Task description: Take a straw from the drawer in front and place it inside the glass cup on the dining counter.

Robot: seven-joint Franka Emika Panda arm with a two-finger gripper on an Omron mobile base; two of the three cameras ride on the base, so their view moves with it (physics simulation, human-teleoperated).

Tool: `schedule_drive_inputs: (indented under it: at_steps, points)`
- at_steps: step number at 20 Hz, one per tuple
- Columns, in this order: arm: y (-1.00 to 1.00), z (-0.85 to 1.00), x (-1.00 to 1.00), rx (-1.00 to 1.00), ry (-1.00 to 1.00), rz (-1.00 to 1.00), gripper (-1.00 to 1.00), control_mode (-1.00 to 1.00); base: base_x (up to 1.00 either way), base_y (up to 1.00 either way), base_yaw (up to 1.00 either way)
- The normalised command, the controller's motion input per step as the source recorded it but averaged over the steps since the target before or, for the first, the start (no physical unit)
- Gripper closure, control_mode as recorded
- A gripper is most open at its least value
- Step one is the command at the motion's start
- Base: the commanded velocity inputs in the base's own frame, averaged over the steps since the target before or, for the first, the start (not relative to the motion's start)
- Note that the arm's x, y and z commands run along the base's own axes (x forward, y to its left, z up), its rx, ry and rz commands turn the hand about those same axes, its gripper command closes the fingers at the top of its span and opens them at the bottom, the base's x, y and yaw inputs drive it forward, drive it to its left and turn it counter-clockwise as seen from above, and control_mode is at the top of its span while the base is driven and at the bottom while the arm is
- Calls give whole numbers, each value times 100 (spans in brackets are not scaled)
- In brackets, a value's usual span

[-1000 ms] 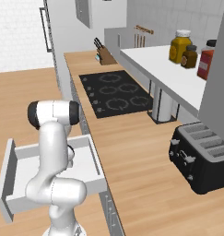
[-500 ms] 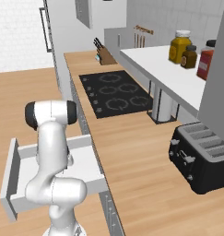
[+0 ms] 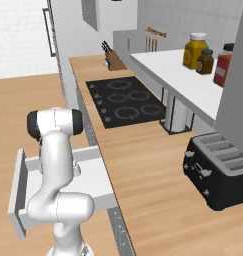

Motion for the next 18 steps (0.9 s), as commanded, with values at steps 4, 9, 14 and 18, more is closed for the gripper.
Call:
schedule_drive_inputs:
  at_steps: [4, 9, 14, 18]
  points:
    - [0, 4, 0, 0, 0, 4, 100, -100, 0, 0, 0]
    - [-20, 85, -39, 2, -14, 0, 100, -100, 0, 0, 0]
    - [-34, 100, -27, 12, -17, 0, 100, -100, 0, 0, 0]
    - [-16, 100, 9, 18, -4, 0, 100, -100, 0, 0, 0]
